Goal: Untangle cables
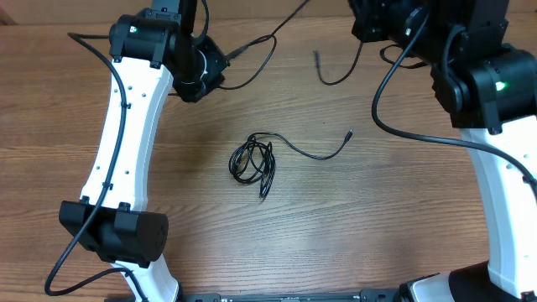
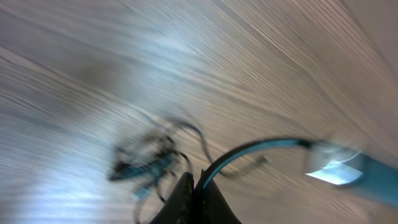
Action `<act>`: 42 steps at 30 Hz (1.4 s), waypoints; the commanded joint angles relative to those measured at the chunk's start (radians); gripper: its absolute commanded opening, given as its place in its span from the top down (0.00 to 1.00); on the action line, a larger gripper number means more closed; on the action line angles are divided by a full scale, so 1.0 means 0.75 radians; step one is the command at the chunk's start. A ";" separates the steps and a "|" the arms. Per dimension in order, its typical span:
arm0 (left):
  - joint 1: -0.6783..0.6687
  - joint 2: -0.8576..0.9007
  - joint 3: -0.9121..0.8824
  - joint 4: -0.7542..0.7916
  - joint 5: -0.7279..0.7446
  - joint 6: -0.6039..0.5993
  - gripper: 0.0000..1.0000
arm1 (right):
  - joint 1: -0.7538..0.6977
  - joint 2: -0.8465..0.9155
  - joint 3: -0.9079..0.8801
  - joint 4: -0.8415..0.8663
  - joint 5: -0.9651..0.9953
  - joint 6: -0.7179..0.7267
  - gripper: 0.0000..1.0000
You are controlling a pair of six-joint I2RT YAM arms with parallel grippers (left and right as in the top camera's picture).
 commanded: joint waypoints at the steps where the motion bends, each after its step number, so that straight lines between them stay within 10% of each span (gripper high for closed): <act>1: 0.028 -0.030 0.014 -0.019 -0.347 0.118 0.96 | 0.002 0.017 0.003 -0.042 0.412 0.010 0.96; 8: 0.143 -0.031 0.019 -0.033 -0.421 0.154 0.96 | -0.050 0.031 0.003 -0.154 0.711 0.151 0.96; 22: 0.452 -0.031 0.402 0.084 -0.203 0.154 0.96 | -0.102 0.032 0.002 -0.111 0.176 0.171 0.93; 24: 0.484 -0.031 0.420 0.125 -0.158 0.154 0.96 | -0.102 0.032 0.002 -0.105 0.111 0.171 0.76; 27: 0.520 -0.028 0.416 0.144 -0.153 0.153 0.96 | -0.102 0.035 0.002 -0.107 0.056 0.171 0.19; 29: 0.541 -0.021 0.405 0.143 -0.197 0.152 0.96 | -0.102 0.038 0.002 -0.115 0.040 0.171 0.04; 42: 0.689 0.113 0.378 0.055 -0.517 0.148 0.96 | -0.102 0.121 0.002 -0.261 0.004 0.165 0.00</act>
